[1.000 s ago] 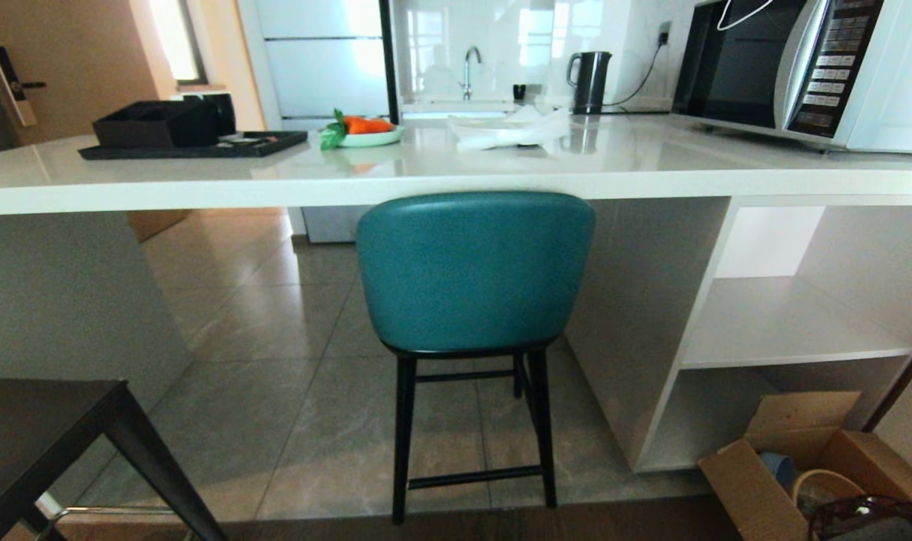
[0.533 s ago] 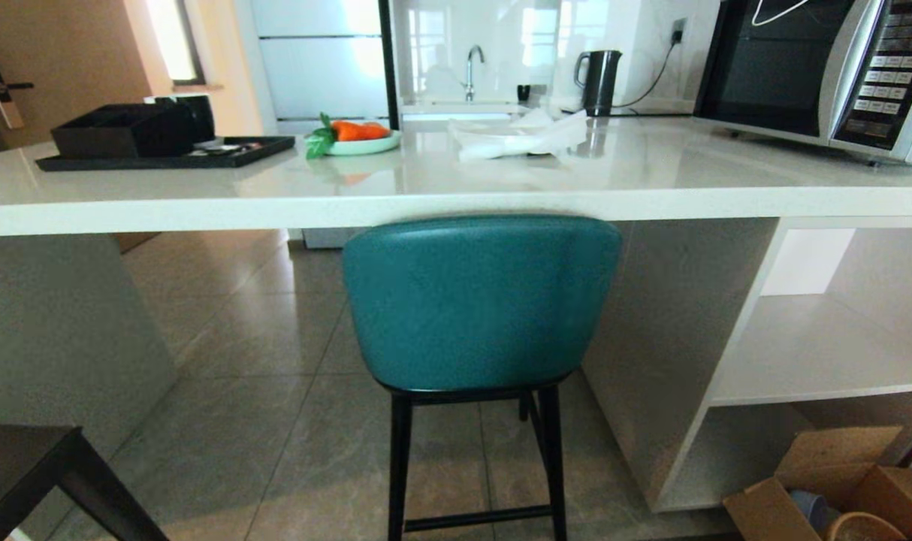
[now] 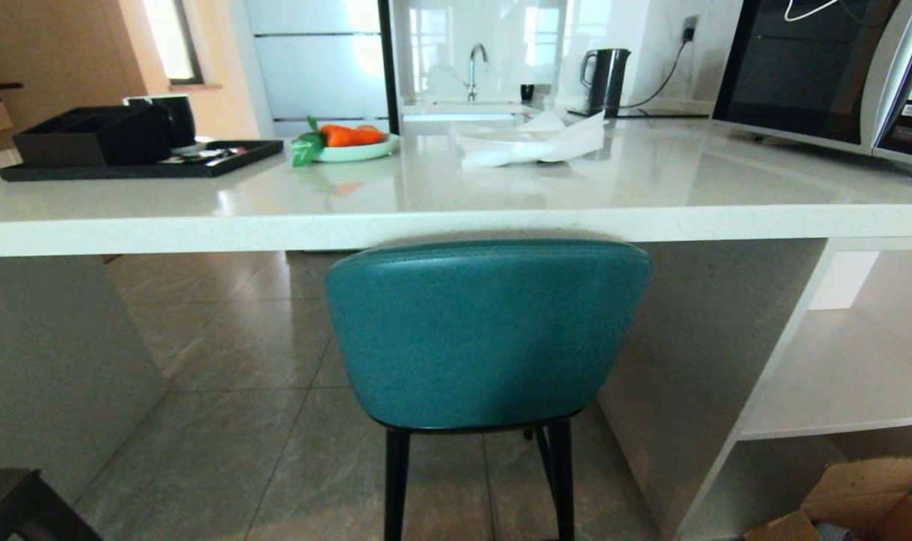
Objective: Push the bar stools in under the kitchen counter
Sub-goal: Pull the blue chair out from under the dining table
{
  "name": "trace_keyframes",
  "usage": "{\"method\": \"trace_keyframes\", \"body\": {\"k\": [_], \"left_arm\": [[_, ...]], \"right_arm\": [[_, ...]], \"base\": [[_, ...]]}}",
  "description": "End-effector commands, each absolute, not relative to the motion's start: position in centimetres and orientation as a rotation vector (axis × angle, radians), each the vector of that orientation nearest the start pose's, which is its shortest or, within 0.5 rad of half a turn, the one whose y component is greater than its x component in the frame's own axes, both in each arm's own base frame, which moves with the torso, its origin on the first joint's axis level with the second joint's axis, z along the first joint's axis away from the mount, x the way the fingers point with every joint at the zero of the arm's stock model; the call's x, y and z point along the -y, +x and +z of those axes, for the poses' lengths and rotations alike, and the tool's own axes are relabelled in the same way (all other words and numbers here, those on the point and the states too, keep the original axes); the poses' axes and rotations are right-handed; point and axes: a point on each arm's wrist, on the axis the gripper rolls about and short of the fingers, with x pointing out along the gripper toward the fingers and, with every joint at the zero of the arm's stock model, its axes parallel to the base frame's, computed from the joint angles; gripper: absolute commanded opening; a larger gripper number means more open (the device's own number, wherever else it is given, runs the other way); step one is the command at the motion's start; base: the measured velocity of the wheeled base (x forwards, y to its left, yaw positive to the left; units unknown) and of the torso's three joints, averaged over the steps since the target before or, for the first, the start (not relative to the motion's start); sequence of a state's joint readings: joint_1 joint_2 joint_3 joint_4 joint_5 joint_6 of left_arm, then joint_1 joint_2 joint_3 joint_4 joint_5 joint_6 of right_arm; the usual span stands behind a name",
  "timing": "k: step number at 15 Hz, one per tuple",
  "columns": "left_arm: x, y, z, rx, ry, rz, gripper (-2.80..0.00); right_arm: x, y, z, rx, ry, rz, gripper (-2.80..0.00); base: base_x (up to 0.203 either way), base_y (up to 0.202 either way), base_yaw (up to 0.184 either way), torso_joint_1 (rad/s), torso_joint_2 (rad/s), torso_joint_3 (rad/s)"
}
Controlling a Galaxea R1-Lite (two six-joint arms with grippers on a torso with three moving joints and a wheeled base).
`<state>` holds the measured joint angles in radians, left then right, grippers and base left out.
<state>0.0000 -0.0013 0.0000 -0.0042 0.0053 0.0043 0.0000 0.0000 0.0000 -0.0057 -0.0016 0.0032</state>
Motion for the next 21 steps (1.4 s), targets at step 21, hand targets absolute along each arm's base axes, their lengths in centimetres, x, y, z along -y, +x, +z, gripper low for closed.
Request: {"method": "trace_keyframes", "body": {"k": [21], "left_arm": [[0.5,8.1,18.8,-0.168,-0.064,-0.176,-2.80]], "right_arm": [[-0.6,6.9,16.8,-0.177,0.097,0.190,-2.80]], "base": [[0.000,0.000,0.000,0.000,0.00,0.000]]}}
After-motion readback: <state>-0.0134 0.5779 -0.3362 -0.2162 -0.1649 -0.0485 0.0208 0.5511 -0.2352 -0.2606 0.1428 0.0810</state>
